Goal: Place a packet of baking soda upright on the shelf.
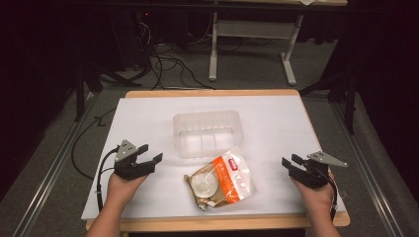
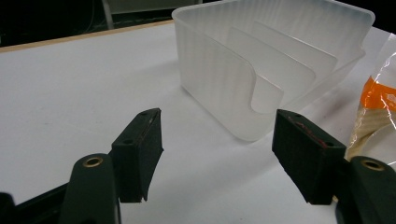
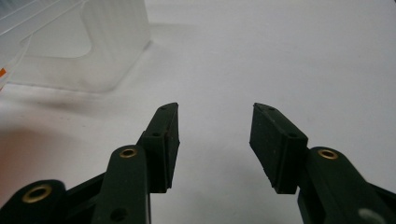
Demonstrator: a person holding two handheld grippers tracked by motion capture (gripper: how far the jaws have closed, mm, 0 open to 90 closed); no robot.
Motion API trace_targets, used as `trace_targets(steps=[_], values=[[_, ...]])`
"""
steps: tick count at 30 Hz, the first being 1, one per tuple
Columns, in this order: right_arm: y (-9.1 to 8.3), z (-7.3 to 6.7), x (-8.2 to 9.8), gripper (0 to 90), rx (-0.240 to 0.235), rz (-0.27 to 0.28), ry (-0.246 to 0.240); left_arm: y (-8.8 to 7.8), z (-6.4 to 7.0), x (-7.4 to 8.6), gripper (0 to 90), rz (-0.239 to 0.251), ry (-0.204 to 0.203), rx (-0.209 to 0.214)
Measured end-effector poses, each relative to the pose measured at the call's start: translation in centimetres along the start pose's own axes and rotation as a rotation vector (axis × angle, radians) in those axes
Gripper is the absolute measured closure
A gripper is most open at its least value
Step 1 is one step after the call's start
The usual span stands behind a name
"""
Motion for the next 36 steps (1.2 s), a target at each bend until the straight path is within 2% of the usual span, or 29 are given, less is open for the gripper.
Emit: trace_targets(steps=[4,6,14,17,18,21,22,23,25,26,27,32,33,36], values=[[0.0,-0.1,-0.2,51.8,0.008,0.008,-0.005,0.1,0.0,0.1,33.8,-0.002,-0.003,0.003],[0.0,-0.2,-0.3,51.7,0.003,0.015,0.007,0.1,0.0,0.1,33.8,-0.005,0.0,0.004],[-0.5,-2.1,-1.3,45.5,-0.031,0.054,-0.015,0.1,0.2,0.2,33.8,-0.008,0.011,0.008],[-0.5,-3.5,-1.7,43.7,-0.063,0.068,-0.018,0.2,0.2,0.2,33.8,-0.011,0.014,0.009],[-0.5,-3.5,-1.7,43.7,-0.063,0.068,-0.018,0.2,0.2,0.2,33.8,-0.01,0.016,0.008],[-0.4,-5.4,-2.0,42.1,-0.101,0.071,-0.036,0.2,0.2,0.2,33.8,-0.012,0.017,0.008],[-0.4,-5.4,-2.0,42.1,-0.101,0.071,-0.036,0.2,0.2,0.2,33.8,-0.012,0.017,0.008],[-0.4,-6.4,-2.1,41.9,-0.124,0.072,-0.049,0.2,0.2,0.2,33.8,-0.011,0.016,0.008],[-0.4,-7.4,-2.1,41.8,-0.14,0.071,-0.058,0.2,0.2,0.2,33.8,-0.01,0.017,0.008],[-0.4,-7.4,-2.1,41.8,-0.14,0.071,-0.058,0.2,0.2,0.2,33.8,-0.01,0.017,0.008],[-0.3,-8.2,-2.1,41.4,-0.159,0.072,-0.065,0.2,0.2,0.2,33.8,-0.01,0.017,0.008],[-0.2,-10.0,-1.8,40.4,-0.205,0.062,-0.059,0.2,0.2,0.2,33.8,-0.01,0.018,0.007],[-0.2,-10.0,-1.8,40.4,-0.205,0.062,-0.059,0.2,0.2,0.2,33.8,-0.01,0.019,0.007],[0.0,-11.3,-1.3,38.2,-0.222,0.044,-0.072,0.2,0.2,0.2,33.8,-0.011,0.02,0.007]])
Point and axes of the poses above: each handheld gripper's, and its own axes: y roughly forward along the jaws, x roughly out of its underside, z roughly to its right, the point moved 9 cm from there along y, roughly forward along the jaws, and after that the axes turned 13 degrees about z, right-handed, at the moved point
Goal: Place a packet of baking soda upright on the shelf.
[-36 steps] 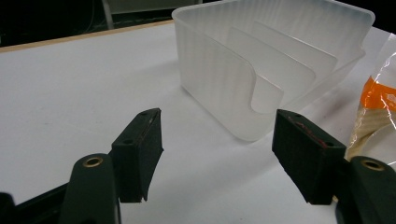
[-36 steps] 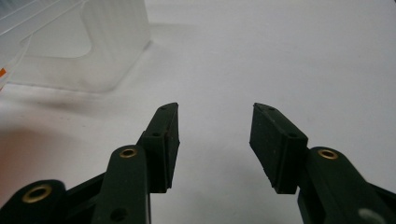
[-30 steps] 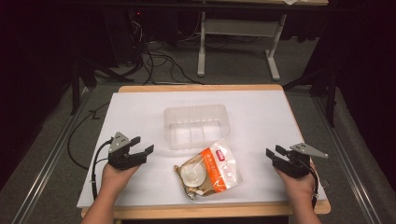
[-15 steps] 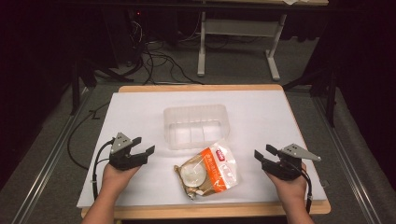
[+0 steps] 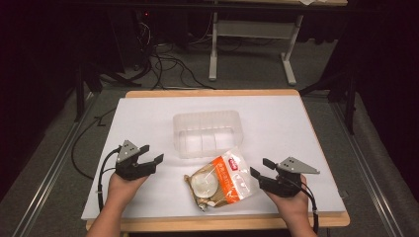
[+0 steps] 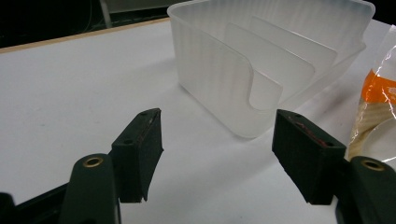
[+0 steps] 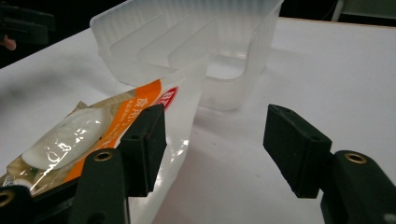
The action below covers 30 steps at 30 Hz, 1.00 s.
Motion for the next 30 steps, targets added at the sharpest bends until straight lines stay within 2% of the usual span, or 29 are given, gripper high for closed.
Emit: trace_targets(steps=[6,8,12,16,17,20,22,23,24,29,30], values=[[0.6,-1.3,0.8,35.0,-0.033,-0.022,0.025,0.0,0.0,0.0,33.8,0.001,0.001,-0.002],[0.9,-1.8,1.4,34.0,-0.058,-0.043,0.027,0.0,0.0,0.0,33.8,0.001,0.001,-0.002],[1.3,-2.3,2.0,33.5,-0.077,-0.071,0.036,0.0,0.0,0.0,33.8,-0.001,0.002,0.0],[1.9,-3.0,2.8,34.3,-0.104,-0.104,0.063,0.0,0.0,0.0,33.8,0.0,0.003,-0.001],[2.1,-3.3,3.1,40.7,-0.117,-0.118,0.069,0.0,0.0,0.0,33.7,0.001,0.002,-0.003],[2.2,-3.5,3.2,43.9,-0.122,-0.12,0.065,-0.1,-0.1,0.0,33.7,0.001,0.003,-0.003],[2.1,-3.6,3.1,49.7,-0.125,-0.109,0.062,-0.1,-0.1,0.0,33.7,0.0,0.003,-0.003],[1.9,-3.5,2.7,56.6,-0.13,-0.092,0.073,0.0,-0.1,0.0,33.7,-0.001,0.003,-0.002],[1.9,-3.5,2.7,56.6,-0.13,-0.092,0.073,0.0,-0.1,0.0,33.7,-0.001,0.003,-0.002],[1.4,-3.3,2.1,72.3,-0.159,-0.057,0.091,0.0,0.0,0.0,33.7,-0.002,0.004,-0.002],[1.4,-3.3,2.1,72.3,-0.159,-0.057,0.091,0.0,0.0,0.0,33.8,-0.002,0.004,-0.002]])
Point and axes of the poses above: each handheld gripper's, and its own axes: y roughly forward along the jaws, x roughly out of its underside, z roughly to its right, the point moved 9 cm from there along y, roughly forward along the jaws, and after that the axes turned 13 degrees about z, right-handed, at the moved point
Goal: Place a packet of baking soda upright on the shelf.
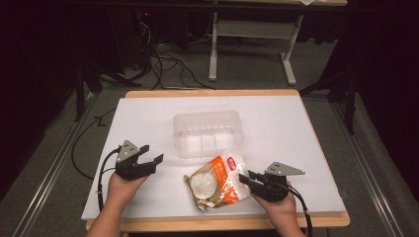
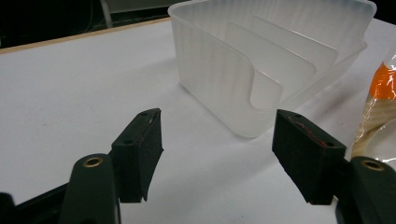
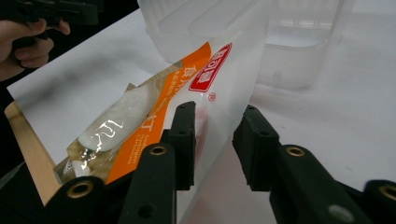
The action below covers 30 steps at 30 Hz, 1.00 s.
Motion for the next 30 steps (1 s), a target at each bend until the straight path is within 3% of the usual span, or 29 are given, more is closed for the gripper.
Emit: trace_targets(steps=[6,13,16,19,26,27,30], values=[[-0.1,-0.9,-0.4,70.4,-0.035,0.026,-0.023,0.0,0.0,0.1,33.7,-0.004,0.001,0.001],[0.4,-2.4,0.1,66.1,-0.052,0.001,-0.074,0.0,0.0,0.0,33.7,-0.003,0.001,0.0],[0.5,-2.7,0.2,70.5,-0.06,-0.001,-0.076,0.0,0.0,0.0,33.7,-0.003,0.002,0.001],[0.3,-3.0,-0.1,86.5,-0.077,0.012,-0.076,0.0,0.0,0.0,33.8,-0.003,0.001,0.001],[0.4,-4.4,-1.1,90.0,-0.108,0.05,-0.107,0.0,0.0,0.0,33.7,0.001,0.0,-0.001],[0.4,-5.0,-1.5,90.0,-0.122,0.059,-0.135,0.0,-0.1,0.0,33.7,0.001,0.0,-0.001],[0.2,-5.5,-2.2,90.0,-0.125,0.082,-0.153,0.0,-0.1,0.0,33.7,0.001,-0.001,-0.001]])
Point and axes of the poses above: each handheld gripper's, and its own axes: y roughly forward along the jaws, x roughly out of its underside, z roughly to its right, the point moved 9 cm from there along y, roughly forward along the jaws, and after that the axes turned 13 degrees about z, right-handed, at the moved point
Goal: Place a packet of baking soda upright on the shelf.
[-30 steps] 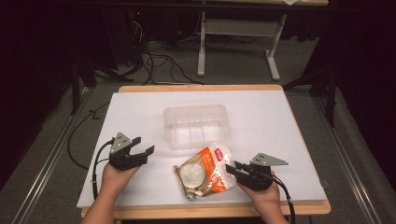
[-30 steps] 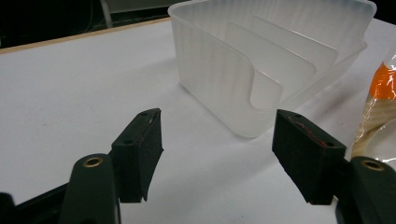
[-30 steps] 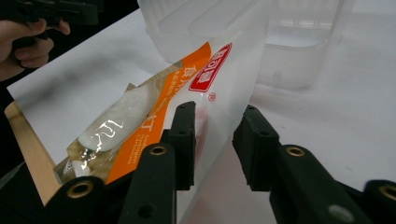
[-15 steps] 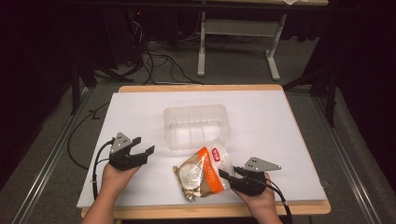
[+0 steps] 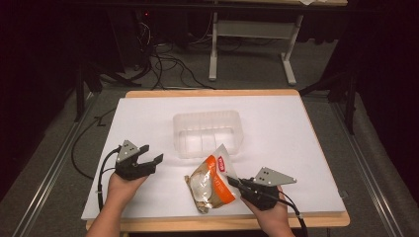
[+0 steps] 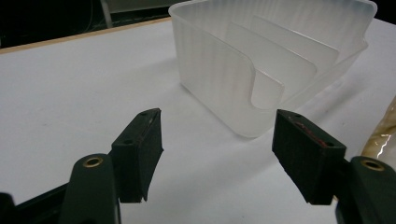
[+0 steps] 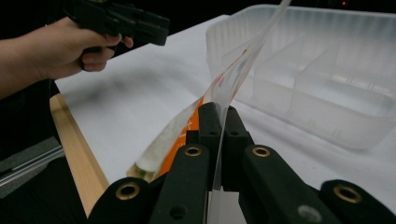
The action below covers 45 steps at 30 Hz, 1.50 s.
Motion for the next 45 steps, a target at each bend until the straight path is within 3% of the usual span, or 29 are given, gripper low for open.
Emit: trace_targets(steps=[5,10,14,16,21,28,33,39,40,45], values=[[-0.3,0.1,-1.0,90.0,-0.003,0.017,-0.029,0.0,0.0,0.0,33.8,0.0,0.0,0.0],[-1.4,1.4,-2.4,90.0,0.047,0.059,-0.048,0.0,0.0,0.0,33.7,-0.003,0.001,0.0],[-3.1,4.0,-3.3,90.0,0.143,0.084,-0.062,0.0,0.0,0.0,33.7,-0.003,0.002,0.0],[-3.6,4.6,-3.5,90.0,0.16,0.091,-0.059,0.0,0.0,0.0,33.8,-0.001,0.001,0.0],[-6.4,8.2,-4.0,90.0,0.279,0.094,-0.079,0.0,-0.1,0.0,33.7,-0.003,0.001,0.0],[-7.5,10.5,-4.6,90.0,0.324,0.089,-0.081,0.1,0.0,0.0,33.7,-0.006,0.004,0.0],[-6.9,11.0,-4.2,90.0,0.33,0.073,-0.089,0.1,0.0,0.1,33.7,-0.008,0.004,0.0],[-5.6,9.9,-3.8,85.0,0.317,0.072,-0.121,0.1,0.0,0.1,33.7,-0.007,0.004,0.001],[-5.2,9.7,-3.5,82.8,0.327,0.063,-0.145,0.1,0.0,0.1,33.7,-0.006,0.004,0.001],[-4.6,9.2,-2.8,77.9,0.316,0.056,-0.15,0.1,0.0,0.1,33.7,-0.006,0.004,0.001]])
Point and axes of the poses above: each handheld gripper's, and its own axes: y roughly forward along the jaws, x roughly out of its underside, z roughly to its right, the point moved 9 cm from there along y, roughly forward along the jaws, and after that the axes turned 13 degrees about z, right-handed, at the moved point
